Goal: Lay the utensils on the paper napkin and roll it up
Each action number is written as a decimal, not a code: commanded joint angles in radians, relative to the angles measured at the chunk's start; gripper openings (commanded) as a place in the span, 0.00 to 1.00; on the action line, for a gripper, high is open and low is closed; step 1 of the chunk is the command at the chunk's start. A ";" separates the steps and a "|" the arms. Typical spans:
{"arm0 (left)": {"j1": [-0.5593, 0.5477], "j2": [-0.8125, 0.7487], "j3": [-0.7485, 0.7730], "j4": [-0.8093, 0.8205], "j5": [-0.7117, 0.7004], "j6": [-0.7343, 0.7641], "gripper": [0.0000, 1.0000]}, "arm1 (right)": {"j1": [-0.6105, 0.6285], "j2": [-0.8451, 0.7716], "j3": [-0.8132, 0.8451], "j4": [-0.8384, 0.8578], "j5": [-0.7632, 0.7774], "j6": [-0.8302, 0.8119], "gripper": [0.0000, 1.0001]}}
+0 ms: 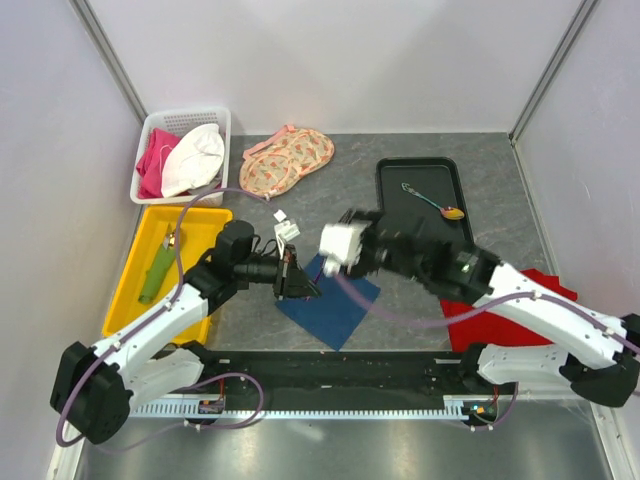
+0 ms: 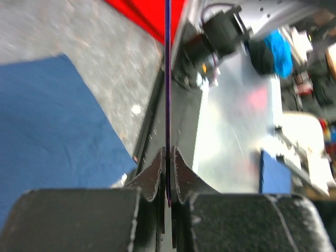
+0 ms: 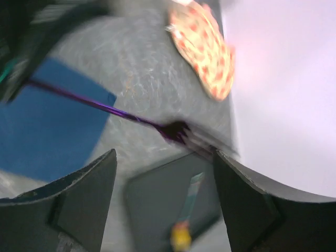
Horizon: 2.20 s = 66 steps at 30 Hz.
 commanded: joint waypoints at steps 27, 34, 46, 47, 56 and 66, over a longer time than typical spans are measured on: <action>-0.054 -0.049 -0.073 0.259 -0.602 -0.428 0.02 | -0.381 0.385 0.167 0.308 -0.437 1.653 0.44; -0.056 -0.073 -0.107 0.282 -0.590 -0.451 0.02 | -0.367 0.422 0.183 0.331 -0.427 1.630 0.36; -0.056 -0.081 -0.124 0.283 -0.586 -0.452 0.02 | -0.368 0.457 0.183 0.314 -0.395 1.607 0.17; -0.056 -0.083 -0.130 0.283 -0.587 -0.452 0.02 | -0.368 0.454 0.181 0.315 -0.395 1.604 0.03; -0.027 -0.122 0.009 -0.116 -0.743 -0.241 0.81 | -0.374 0.408 0.081 0.218 -0.303 1.522 0.00; 0.378 -0.201 0.029 -0.243 -0.576 -0.119 0.88 | -0.319 0.654 0.144 0.069 -0.316 1.477 0.00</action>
